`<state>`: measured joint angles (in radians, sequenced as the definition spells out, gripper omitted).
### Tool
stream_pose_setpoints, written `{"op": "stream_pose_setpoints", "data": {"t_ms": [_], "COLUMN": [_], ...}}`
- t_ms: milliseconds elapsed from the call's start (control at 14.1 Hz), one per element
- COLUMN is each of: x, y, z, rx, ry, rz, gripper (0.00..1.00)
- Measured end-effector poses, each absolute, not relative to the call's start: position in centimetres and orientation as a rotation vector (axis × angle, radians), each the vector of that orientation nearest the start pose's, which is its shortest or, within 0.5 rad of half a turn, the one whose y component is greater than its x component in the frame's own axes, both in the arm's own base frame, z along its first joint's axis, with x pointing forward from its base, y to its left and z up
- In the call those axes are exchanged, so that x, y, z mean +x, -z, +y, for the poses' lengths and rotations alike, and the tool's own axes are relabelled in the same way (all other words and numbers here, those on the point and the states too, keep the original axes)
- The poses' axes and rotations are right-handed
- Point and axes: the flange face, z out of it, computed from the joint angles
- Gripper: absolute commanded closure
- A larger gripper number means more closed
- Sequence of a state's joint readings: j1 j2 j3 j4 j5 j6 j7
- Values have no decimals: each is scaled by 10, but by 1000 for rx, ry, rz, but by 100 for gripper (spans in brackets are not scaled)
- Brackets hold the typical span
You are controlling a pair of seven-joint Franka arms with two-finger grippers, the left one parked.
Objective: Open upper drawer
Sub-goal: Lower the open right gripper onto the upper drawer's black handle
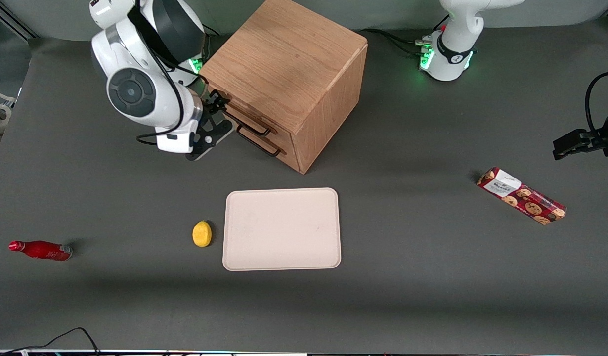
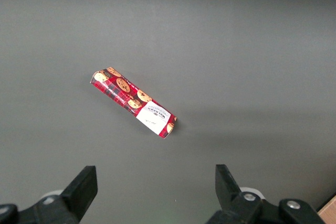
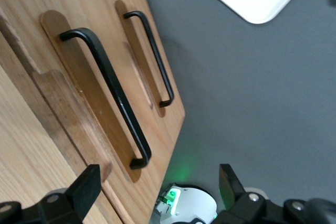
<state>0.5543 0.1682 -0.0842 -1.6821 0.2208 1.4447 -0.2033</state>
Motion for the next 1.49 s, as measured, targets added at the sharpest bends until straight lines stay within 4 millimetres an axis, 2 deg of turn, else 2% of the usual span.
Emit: {"op": "stream_pose_setpoints", "data": {"t_ms": [213,710,923,1492], "x": [491,494,497,488], "y": [-454,-430,-421,-403], "z": [287,287,292,303], "rx": [-2706,-2708,-2690,-2674], "ry": [-662,-658,-629,-619], "rz": [-944,-934,-981,-1024], "gripper": [0,0,0,0]}}
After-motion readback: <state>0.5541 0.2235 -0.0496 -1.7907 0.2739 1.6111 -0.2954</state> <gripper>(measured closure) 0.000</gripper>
